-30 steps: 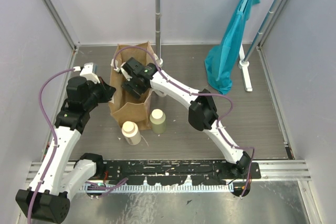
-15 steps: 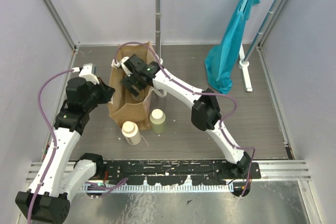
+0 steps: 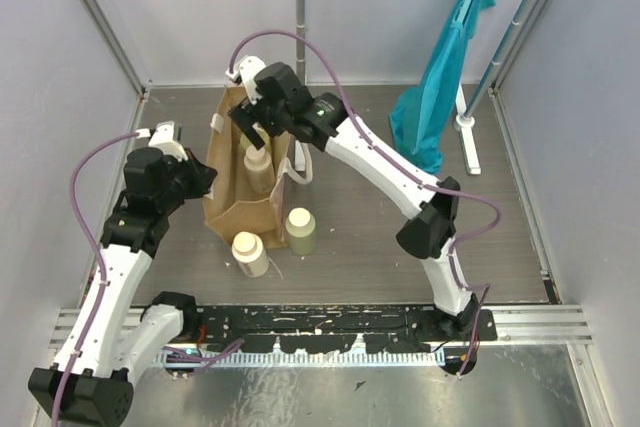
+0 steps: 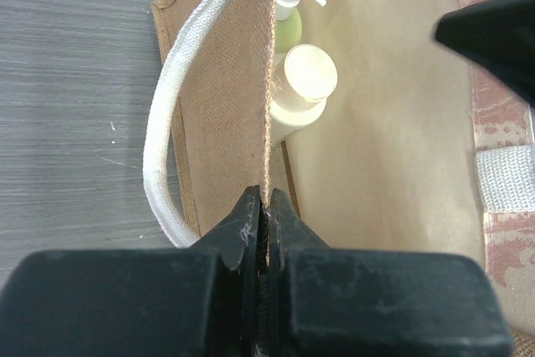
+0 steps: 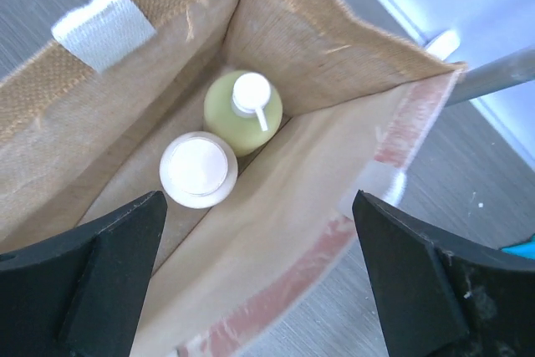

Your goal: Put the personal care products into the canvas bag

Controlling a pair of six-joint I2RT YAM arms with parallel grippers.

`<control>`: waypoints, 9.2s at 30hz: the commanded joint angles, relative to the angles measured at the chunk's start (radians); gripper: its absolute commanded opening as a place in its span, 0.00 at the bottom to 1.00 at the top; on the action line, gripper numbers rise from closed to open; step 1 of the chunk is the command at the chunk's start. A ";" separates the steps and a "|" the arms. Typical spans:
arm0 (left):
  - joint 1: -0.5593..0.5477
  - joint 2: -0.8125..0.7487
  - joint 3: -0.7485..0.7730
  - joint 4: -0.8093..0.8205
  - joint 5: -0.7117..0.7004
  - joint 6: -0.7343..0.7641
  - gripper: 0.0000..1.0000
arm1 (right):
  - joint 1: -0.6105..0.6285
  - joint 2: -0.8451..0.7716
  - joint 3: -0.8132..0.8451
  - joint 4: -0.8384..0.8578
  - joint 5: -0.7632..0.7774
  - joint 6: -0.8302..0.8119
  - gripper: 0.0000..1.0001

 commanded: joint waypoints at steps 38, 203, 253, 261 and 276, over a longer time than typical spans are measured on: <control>-0.002 0.013 0.066 -0.082 -0.038 0.015 0.00 | 0.161 -0.821 -1.126 0.253 -0.038 0.608 1.00; -0.002 -0.046 0.027 -0.102 -0.021 0.008 0.00 | 0.159 -0.137 -0.561 0.410 -0.225 0.207 0.00; -0.003 -0.006 0.029 -0.079 -0.040 0.008 0.00 | 0.148 -0.244 -0.332 0.099 -0.091 0.212 1.00; -0.002 -0.002 0.035 -0.086 -0.049 0.010 0.00 | 0.192 -0.447 -0.420 -0.033 0.001 0.335 1.00; -0.002 -0.001 0.061 -0.116 -0.058 0.019 0.00 | 0.441 -0.571 -0.783 0.112 0.020 0.502 1.00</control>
